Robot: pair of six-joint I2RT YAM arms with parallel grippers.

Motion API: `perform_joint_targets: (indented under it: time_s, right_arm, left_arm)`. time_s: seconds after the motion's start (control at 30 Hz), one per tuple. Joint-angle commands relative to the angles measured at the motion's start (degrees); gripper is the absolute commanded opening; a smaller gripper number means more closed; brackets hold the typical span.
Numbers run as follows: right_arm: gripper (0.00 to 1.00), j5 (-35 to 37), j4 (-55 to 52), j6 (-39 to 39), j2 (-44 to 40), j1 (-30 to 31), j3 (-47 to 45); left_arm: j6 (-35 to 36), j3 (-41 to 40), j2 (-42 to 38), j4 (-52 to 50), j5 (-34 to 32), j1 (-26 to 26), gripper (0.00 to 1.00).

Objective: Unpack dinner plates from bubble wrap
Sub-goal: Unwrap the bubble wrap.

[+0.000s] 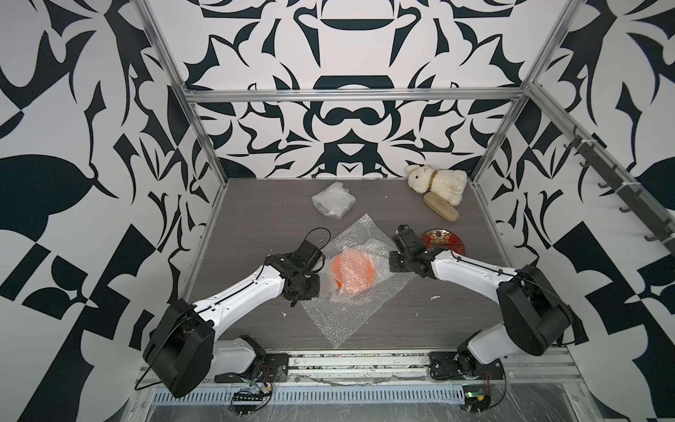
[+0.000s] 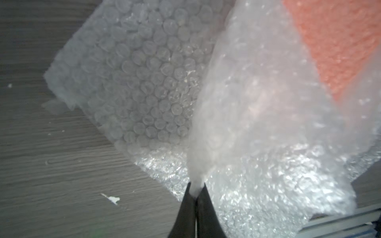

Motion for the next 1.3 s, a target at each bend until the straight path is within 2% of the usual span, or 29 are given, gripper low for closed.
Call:
perform_joint_targets:
  time_s: [0.0, 0.2, 0.4, 0.5, 0.63, 0.77, 0.97, 1.07, 1.13, 1.27]
  right_arm:
    - [0.00, 1.3, -0.8, -0.2, -0.3, -0.2, 2.0]
    - [0.00, 1.3, -0.9, -0.2, -0.3, -0.2, 2.2]
    - [0.00, 1.3, -1.1, -0.2, -0.3, -0.2, 2.5]
    - [0.00, 1.3, -1.2, -0.2, -0.1, -0.2, 2.8]
    - [0.00, 1.3, -1.3, -0.2, 0.2, -0.3, 3.0]
    - [0.00, 1.3, -1.5, -0.2, 0.3, -0.2, 3.2]
    - [0.00, 1.3, -1.5, -0.3, 0.5, -0.2, 3.3]
    - [0.00, 1.3, -1.6, -0.1, 0.7, -0.2, 3.4]
    - [0.00, 1.3, -1.6, 0.0, 0.8, -0.2, 3.5]
    - [0.00, 1.3, -1.7, -0.1, 0.8, -0.2, 3.6]
  left_arm:
    - [-1.4, -0.5, -0.4, -3.3, -2.7, 0.3, 0.08]
    - [-3.3, -1.2, 0.1, -3.8, -3.5, 0.3, 0.12]
    - [-6.0, -2.1, 1.6, -4.0, -7.5, 0.3, 0.17]
    - [-6.3, -2.0, 1.8, -5.4, -9.0, 0.2, 0.26]
    - [-6.2, -0.7, -0.1, -5.6, -10.1, 0.2, 0.45]
    - [-5.9, 1.5, -3.4, -7.3, -12.8, 0.3, 0.59]
    - [-4.0, 6.2, -7.2, -9.7, -17.1, 0.2, 0.64]
    - [-0.5, 8.7, -8.5, -5.9, -14.4, 0.2, 0.64]
    - [2.5, 9.7, -8.2, -1.4, -9.5, 0.2, 0.65]
    - [5.3, 13.9, -2.9, 2.3, -1.2, 0.2, 0.63]
